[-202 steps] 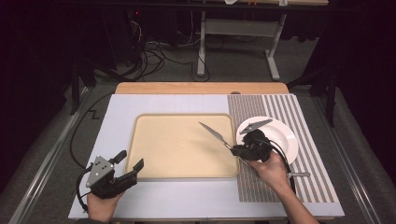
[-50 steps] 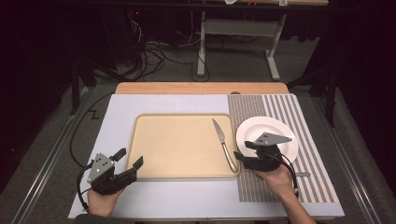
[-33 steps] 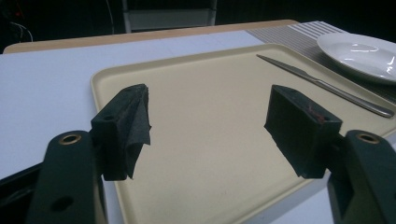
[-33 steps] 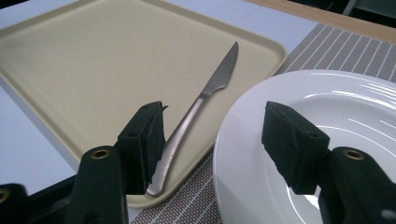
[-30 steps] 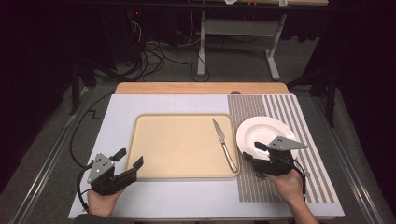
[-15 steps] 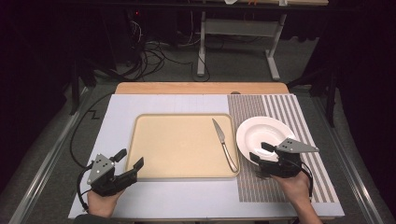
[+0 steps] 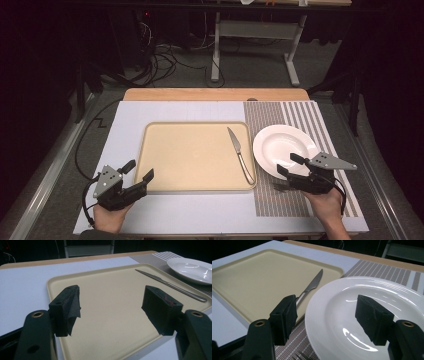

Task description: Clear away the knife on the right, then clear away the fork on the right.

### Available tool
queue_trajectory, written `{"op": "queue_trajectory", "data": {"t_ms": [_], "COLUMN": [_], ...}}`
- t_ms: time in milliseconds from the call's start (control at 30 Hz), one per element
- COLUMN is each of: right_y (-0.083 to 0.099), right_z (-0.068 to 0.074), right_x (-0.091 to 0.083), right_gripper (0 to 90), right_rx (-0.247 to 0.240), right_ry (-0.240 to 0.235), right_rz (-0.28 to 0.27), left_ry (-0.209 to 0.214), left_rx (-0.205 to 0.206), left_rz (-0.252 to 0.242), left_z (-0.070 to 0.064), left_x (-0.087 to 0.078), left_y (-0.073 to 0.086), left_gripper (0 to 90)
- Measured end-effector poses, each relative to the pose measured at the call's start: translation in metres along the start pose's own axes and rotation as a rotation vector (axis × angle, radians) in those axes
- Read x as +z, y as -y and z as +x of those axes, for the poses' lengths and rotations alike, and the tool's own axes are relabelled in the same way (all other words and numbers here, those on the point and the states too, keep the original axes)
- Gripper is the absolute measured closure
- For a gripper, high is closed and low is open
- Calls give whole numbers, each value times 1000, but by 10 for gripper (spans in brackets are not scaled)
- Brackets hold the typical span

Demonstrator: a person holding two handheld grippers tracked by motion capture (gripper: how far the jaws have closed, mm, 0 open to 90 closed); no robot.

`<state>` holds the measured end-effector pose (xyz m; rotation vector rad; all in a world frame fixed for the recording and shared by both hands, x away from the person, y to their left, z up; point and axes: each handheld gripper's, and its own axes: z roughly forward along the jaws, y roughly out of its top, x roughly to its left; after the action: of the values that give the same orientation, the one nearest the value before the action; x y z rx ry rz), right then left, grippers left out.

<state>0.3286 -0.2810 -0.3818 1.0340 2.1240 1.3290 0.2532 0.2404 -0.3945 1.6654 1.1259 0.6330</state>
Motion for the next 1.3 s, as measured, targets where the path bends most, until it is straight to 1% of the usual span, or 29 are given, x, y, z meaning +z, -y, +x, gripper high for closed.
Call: {"op": "queue_trajectory", "data": {"t_ms": [233,467,533,700,800,900,967,1033,1100,1167,1267,1300], "right_y": [6,14,15,19,20,22,23,24,24,24,24,24], "right_z": [-7,-18,-19,-24,-25,-27,-28,-30,-31,-33,-33,-34], "right_x": [-9,-21,-22,-28,-30,-33,-34,-36,-36,-37,-37,-37], "right_gripper": [340,334,334,328,326,307,302,300,299,290,285,283], "right_rx": [14,60,63,87,95,95,101,119,122,132,132,132], "right_ry": [22,49,54,68,69,81,84,91,91,93,98,99], "right_rz": [-21,-40,-41,-58,-61,-68,-67,-68,-66,-56,-45,-33], "left_ry": [4,11,12,15,15,15,14,14,13,14,14,14], "left_rx": [-4,-18,-21,-34,-33,-29,-28,-28,-25,-32,-40,-40], "left_rz": [-2,-8,-9,-16,-16,-14,-13,-10,-8,-11,-13,-10], "left_z": [0,2,2,3,3,2,2,1,1,2,4,4], "left_x": [0,-1,-1,-3,-3,-3,-2,-1,-1,-2,-2,-2], "left_y": [0,1,1,2,2,1,1,0,1,1,1,1], "left_gripper": [315,315,315,315,315,315,315,315,315,315,315,315]}}
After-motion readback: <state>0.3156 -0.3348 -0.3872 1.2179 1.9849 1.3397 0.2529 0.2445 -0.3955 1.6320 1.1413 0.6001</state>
